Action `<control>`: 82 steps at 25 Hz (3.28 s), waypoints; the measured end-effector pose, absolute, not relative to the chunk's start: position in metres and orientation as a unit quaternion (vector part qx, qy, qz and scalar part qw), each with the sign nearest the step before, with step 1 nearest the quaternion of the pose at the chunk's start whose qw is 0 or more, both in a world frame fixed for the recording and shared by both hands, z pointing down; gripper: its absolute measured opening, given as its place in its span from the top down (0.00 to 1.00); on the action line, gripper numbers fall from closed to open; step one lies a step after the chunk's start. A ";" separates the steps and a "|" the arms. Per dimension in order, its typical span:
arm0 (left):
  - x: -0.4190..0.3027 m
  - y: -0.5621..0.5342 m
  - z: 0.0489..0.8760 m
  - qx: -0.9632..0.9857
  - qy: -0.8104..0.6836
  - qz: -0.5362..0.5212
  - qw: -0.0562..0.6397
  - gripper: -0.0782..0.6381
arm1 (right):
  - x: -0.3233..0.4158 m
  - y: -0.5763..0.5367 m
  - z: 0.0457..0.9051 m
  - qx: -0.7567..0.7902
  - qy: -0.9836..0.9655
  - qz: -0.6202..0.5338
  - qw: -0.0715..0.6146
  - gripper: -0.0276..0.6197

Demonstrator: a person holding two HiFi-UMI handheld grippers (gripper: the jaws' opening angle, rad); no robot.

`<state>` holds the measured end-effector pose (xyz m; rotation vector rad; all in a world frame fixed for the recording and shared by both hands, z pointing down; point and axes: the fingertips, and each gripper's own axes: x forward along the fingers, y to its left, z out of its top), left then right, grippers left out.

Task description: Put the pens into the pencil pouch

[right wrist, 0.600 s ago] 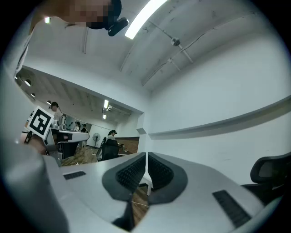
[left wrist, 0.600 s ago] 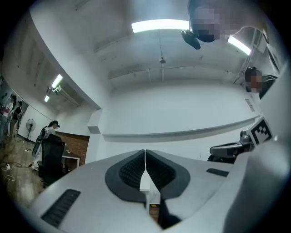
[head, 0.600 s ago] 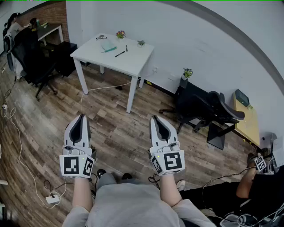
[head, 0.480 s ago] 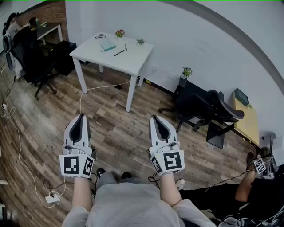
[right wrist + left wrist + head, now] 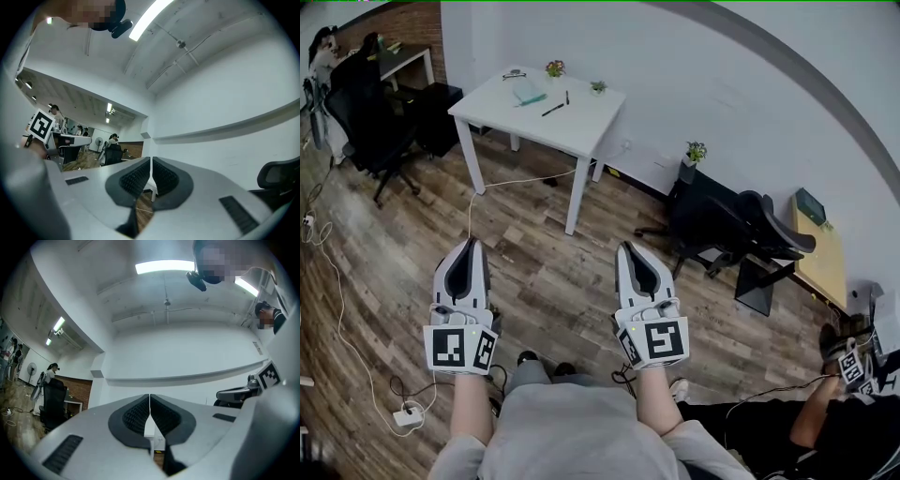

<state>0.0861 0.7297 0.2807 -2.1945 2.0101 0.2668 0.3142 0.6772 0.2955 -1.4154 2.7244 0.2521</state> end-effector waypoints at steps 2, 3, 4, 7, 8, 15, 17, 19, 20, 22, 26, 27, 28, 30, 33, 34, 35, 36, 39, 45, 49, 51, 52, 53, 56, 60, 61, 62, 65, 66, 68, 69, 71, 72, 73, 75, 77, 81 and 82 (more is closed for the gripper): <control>0.086 0.726 0.280 -0.733 0.670 0.090 0.077 0.85 | 0.313 0.675 0.294 -0.454 0.887 0.081 0.034 0.90; 0.087 0.724 0.279 -0.733 0.669 0.091 0.078 0.85 | 0.313 0.675 0.293 -0.448 0.890 0.080 0.039 0.90; 0.088 0.723 0.279 -0.734 0.668 0.092 0.079 0.85 | 0.312 0.675 0.292 -0.443 0.892 0.079 0.045 0.90; 0.091 0.719 0.277 -0.736 0.665 0.096 0.080 0.85 | 0.313 0.673 0.290 -0.441 0.892 0.078 0.055 0.90; 0.091 0.718 0.277 -0.736 0.665 0.097 0.081 0.85 | 0.314 0.672 0.291 -0.444 0.891 0.078 0.053 0.90; 0.092 0.700 0.282 -0.733 0.671 0.083 0.078 0.85 | 0.322 0.646 0.305 -0.452 0.889 0.059 0.050 0.90; 0.090 0.690 0.283 -0.733 0.671 0.082 0.079 0.85 | 0.319 0.635 0.306 -0.451 0.889 0.059 0.049 0.90; 0.088 0.677 0.282 -0.734 0.669 0.085 0.081 0.85 | 0.316 0.622 0.306 -0.450 0.889 0.064 0.049 0.90; 0.087 0.668 0.282 -0.735 0.668 0.086 0.082 0.85 | 0.314 0.615 0.306 -0.450 0.889 0.066 0.047 0.90; 0.086 0.649 0.284 -0.737 0.665 0.087 0.082 0.85 | 0.311 0.597 0.308 -0.451 0.889 0.068 0.042 0.90; 0.079 0.600 0.284 -0.743 0.658 0.090 0.080 0.85 | 0.303 0.553 0.304 -0.458 0.885 0.073 0.039 0.90; 0.077 0.586 0.282 -0.745 0.656 0.091 0.081 0.85 | 0.301 0.541 0.302 -0.459 0.884 0.075 0.039 0.90; 0.075 0.572 0.280 -0.746 0.654 0.092 0.082 0.85 | 0.298 0.528 0.299 -0.460 0.884 0.077 0.039 0.90; 0.069 0.544 0.273 -0.748 0.651 0.095 0.085 0.86 | 0.291 0.503 0.294 -0.461 0.883 0.079 0.040 0.90; 0.057 0.505 0.263 -0.751 0.646 0.095 0.095 0.85 | 0.277 0.463 0.286 -0.463 0.881 0.080 0.048 0.90; 0.051 0.492 0.261 -0.752 0.645 0.094 0.097 0.85 | 0.271 0.451 0.284 -0.463 0.881 0.081 0.050 0.90; 0.045 0.480 0.259 -0.752 0.645 0.093 0.099 0.85 | 0.265 0.439 0.282 -0.463 0.881 0.082 0.052 0.90; 0.038 0.469 0.257 -0.751 0.646 0.093 0.099 0.85 | 0.258 0.427 0.280 -0.462 0.881 0.083 0.052 0.90; 0.018 0.436 0.251 -0.748 0.649 0.091 0.103 0.85 | 0.238 0.393 0.276 -0.460 0.882 0.083 0.056 0.90; -0.017 0.385 0.250 -0.750 0.647 0.081 0.112 0.85 | 0.200 0.340 0.279 -0.458 0.883 0.071 0.069 0.90; -0.037 0.363 0.253 -0.753 0.643 0.083 0.110 0.85 | 0.175 0.323 0.282 -0.453 0.886 0.071 0.066 0.90; -0.043 0.350 0.256 -0.756 0.641 0.087 0.102 0.85 | 0.170 0.316 0.284 -0.456 0.885 0.075 0.057 0.90; -0.045 0.344 0.258 -0.757 0.640 0.088 0.097 0.85 | 0.170 0.312 0.285 -0.459 0.884 0.075 0.051 0.90; -0.045 0.337 0.262 -0.759 0.638 0.088 0.092 0.85 | 0.172 0.308 0.287 -0.463 0.882 0.073 0.045 0.90; -0.044 0.320 0.270 -0.763 0.635 0.085 0.085 0.85 | 0.177 0.292 0.294 -0.473 0.878 0.064 0.038 0.90; -0.049 0.297 0.278 -0.761 0.638 0.079 0.086 0.85 | 0.174 0.262 0.302 -0.472 0.878 0.063 0.039 0.90; -0.052 0.290 0.281 -0.759 0.641 0.078 0.086 0.85 | 0.172 0.254 0.303 -0.470 0.879 0.065 0.041 0.90; -0.055 0.283 0.282 -0.756 0.644 0.078 0.087 0.85 | 0.169 0.245 0.304 -0.467 0.881 0.067 0.043 0.90; -0.062 0.257 0.281 -0.749 0.652 0.079 0.092 0.85 | 0.160 0.213 0.302 -0.456 0.886 0.069 0.048 0.90; -0.063 0.246 0.279 -0.747 0.653 0.079 0.095 0.85 | 0.157 0.201 0.300 -0.452 0.888 0.071 0.049 0.90; -0.066 0.224 0.273 -0.743 0.656 0.081 0.099 0.85 | 0.152 0.176 0.296 -0.446 0.891 0.074 0.050 0.90; -0.067 0.213 0.270 -0.741 0.658 0.083 0.100 0.85 | 0.150 0.164 0.293 -0.442 0.893 0.075 0.049 0.90; -0.068 0.192 0.266 -0.737 0.663 0.087 0.102 0.85 | 0.145 0.140 0.288 -0.432 0.897 0.078 0.051 0.90; -0.069 0.182 0.263 -0.734 0.665 0.088 0.104 0.85 | 0.143 0.128 0.285 -0.425 0.900 0.081 0.053 0.90; -0.071 0.171 0.261 -0.731 0.668 0.089 0.106 0.85 | 0.140 0.117 0.281 -0.418 0.903 0.085 0.055 0.90; -0.073 0.150 0.258 -0.725 0.675 0.091 0.107 0.85 | 0.136 0.095 0.275 -0.406 0.907 0.094 0.059 0.90; -0.074 0.131 0.255 -0.720 0.679 0.095 0.108 0.85 | 0.135 0.075 0.269 -0.396 0.911 0.101 0.063 0.90; -0.069 0.096 0.251 -0.715 0.683 0.099 0.115 0.86 | 0.133 0.043 0.260 -0.371 0.915 0.145 0.063 0.90; -0.067 0.087 0.250 -0.715 0.682 0.101 0.116 0.85 | 0.131 0.036 0.258 -0.364 0.916 0.162 0.057 0.90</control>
